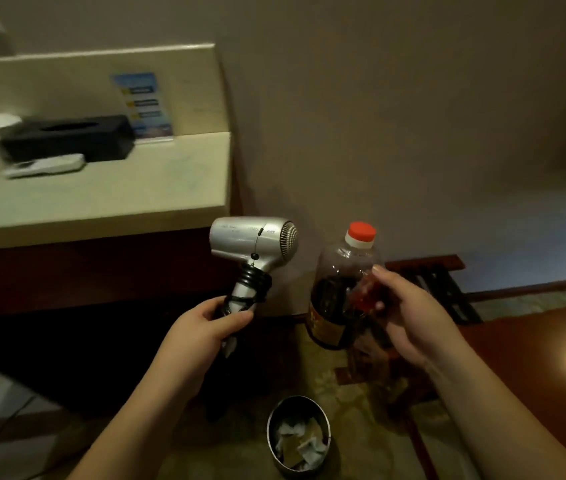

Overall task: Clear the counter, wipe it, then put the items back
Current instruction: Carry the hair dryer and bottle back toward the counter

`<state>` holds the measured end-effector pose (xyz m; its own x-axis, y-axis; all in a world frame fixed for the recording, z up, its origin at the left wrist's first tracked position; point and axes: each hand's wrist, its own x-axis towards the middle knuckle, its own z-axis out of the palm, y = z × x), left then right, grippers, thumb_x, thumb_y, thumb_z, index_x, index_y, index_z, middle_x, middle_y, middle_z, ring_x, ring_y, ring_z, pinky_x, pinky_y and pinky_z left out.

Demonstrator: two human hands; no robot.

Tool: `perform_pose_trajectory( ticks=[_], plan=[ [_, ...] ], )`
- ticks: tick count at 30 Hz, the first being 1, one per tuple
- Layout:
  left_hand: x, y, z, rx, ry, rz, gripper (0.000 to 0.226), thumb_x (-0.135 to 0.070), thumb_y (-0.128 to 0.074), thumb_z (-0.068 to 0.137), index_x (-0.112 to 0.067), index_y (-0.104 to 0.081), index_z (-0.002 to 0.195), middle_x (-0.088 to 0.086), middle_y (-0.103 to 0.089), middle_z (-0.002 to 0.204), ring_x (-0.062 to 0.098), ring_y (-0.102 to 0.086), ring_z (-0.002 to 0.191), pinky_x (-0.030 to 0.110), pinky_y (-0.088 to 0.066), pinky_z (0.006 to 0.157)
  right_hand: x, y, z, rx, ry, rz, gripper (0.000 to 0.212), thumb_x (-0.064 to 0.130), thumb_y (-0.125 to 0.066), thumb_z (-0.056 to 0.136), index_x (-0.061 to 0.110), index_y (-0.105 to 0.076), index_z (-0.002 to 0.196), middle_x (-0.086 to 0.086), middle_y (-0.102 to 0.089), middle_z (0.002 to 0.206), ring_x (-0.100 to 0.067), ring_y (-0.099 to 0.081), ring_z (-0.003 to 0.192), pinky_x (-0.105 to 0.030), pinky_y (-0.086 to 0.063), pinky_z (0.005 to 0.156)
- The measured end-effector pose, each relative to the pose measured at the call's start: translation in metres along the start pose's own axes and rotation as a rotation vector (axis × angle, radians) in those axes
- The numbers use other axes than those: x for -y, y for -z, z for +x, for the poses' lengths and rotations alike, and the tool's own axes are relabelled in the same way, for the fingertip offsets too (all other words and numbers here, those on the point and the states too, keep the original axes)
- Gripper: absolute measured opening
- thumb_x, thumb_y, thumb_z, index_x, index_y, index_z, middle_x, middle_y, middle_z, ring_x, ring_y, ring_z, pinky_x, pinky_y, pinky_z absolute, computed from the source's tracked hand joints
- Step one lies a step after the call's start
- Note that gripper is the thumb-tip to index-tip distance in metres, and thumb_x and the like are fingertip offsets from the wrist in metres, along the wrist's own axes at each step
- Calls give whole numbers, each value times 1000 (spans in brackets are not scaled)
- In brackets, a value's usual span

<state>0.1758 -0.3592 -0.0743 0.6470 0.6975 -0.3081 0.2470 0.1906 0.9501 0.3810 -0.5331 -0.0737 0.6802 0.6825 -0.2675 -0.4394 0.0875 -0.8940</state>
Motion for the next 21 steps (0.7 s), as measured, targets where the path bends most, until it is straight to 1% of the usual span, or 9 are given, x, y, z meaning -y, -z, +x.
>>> perform_pose_trajectory(
  ticks=[1, 3, 6, 8, 10, 12, 15, 18, 21],
  plan=[
    [-7, 19, 1, -12, -9, 0, 24, -19, -75, 78, -23, -74, 101, 6, -74, 98, 27, -71, 90, 49, -55, 85, 1, -20, 5, 2, 12, 4, 20, 29, -59, 88, 26, -78, 87, 0, -73, 97, -12, -68, 84, -27, -45, 77],
    [-23, 54, 4, -23, -29, 6, 28, -20, -76, 73, -22, -74, 101, 6, -74, 97, 26, -72, 87, 43, -57, 76, 2, -58, 14, 22, 33, 19, 18, 30, -61, 85, 24, -79, 85, 2, -73, 92, -5, -67, 74, -27, -44, 74],
    [-49, 104, 13, -45, -80, 36, 20, -21, -78, 70, -30, -74, 88, 0, -75, 88, 21, -73, 80, 33, -55, 64, 10, -112, 23, 92, 74, 47, 19, 31, -62, 79, 23, -79, 80, 5, -72, 81, -1, -64, 62, -18, -49, 58],
    [-67, 135, 23, -50, -112, 72, 16, -19, -77, 74, -34, -76, 79, -3, -75, 87, 17, -72, 80, 32, -54, 69, 17, -146, 30, 100, 87, 59, 18, 30, -61, 80, 18, -75, 79, 6, -69, 71, -1, -60, 54, -17, -47, 52],
    [-84, 163, 33, -44, -132, 100, 14, -21, -77, 75, -34, -77, 80, -2, -75, 89, 17, -71, 84, 34, -52, 76, 27, -175, 38, 70, 89, 58, 15, 27, -58, 87, 17, -67, 80, 6, -64, 63, -1, -54, 47, -19, -42, 52],
    [-102, 188, 41, -30, -146, 127, 13, -26, -77, 72, -30, -76, 84, -1, -75, 88, 19, -70, 85, 35, -50, 77, 37, -202, 46, 63, 107, 60, 14, 27, -58, 89, 17, -64, 82, 4, -61, 64, -3, -50, 47, -18, -40, 52],
    [-126, 217, 54, -7, -143, 170, 32, -36, -77, 65, -24, -73, 94, 1, -74, 82, 20, -69, 77, 35, -51, 68, 52, -238, 58, 78, 148, 32, 12, 30, -60, 87, 19, -63, 83, 3, -58, 70, -5, -48, 52, -19, -39, 56],
    [-146, 234, 73, -23, -171, 183, 22, -28, -76, 77, -17, -71, 96, 9, -73, 83, 20, -69, 67, 31, -52, 57, 68, -272, 69, 89, 184, 0, 14, 32, -60, 88, 20, -63, 83, 5, -60, 68, -4, -52, 49, -19, -42, 53],
    [-164, 243, 94, -17, -178, 176, 20, -23, -73, 82, -10, -70, 96, 12, -71, 83, 21, -67, 66, 30, -49, 55, 85, -300, 80, 107, 196, 8, 16, 32, -58, 90, 18, -63, 86, 5, -60, 65, -3, -54, 45, -16, -44, 45]
  ],
)
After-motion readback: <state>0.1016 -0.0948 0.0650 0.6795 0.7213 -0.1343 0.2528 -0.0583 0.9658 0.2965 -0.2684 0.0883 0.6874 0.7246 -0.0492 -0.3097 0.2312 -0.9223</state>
